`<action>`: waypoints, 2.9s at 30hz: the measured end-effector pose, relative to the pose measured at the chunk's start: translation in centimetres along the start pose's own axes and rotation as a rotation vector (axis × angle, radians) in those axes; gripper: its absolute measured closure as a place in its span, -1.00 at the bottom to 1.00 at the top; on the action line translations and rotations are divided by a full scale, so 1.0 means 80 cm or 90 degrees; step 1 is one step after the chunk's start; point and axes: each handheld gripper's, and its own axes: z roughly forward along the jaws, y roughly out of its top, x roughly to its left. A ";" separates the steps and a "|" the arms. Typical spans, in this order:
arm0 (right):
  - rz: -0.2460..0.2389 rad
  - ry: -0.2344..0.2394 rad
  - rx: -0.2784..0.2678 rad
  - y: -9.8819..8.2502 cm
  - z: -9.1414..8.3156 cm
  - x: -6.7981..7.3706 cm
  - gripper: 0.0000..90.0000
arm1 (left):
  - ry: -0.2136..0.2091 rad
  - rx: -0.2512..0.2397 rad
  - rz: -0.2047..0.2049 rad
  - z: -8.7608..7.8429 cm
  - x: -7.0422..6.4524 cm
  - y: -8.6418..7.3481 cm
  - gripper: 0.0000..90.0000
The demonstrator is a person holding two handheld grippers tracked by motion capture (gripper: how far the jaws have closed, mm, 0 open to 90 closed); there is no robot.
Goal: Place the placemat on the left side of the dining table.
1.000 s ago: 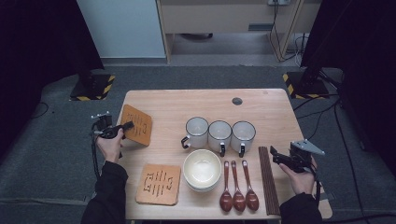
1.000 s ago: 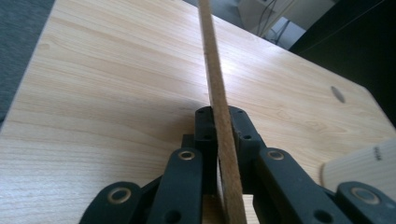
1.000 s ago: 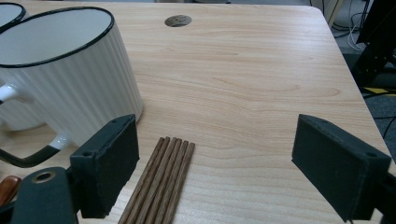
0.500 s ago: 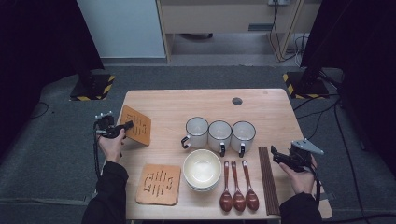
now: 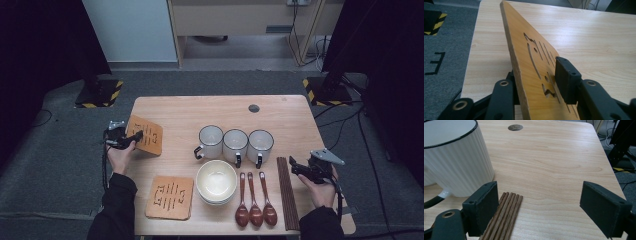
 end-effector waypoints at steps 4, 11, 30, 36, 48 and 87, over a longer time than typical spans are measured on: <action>-0.002 -0.003 0.000 0.000 0.001 0.000 -0.66 | 0.008 -0.001 0.017 0.003 0.001 -0.003 0.20; 0.000 -0.005 0.000 -0.001 0.000 0.000 -0.66 | 0.017 0.003 0.016 0.008 0.005 -0.009 0.04; -0.009 -0.005 0.005 -0.002 0.002 0.002 -0.66 | 0.041 0.065 -0.017 0.026 0.019 -0.030 -0.30; -0.011 -0.001 0.004 -0.002 0.002 0.002 -0.66 | 0.049 0.068 -0.008 0.025 0.020 -0.031 -0.45; -0.015 0.002 -0.001 -0.002 0.000 0.004 -0.64 | 0.062 0.102 0.041 0.007 0.006 -0.043 -0.31; -0.024 0.012 -0.002 -0.003 0.000 0.006 -0.62 | 0.018 0.081 0.099 0.007 0.019 -0.054 -0.31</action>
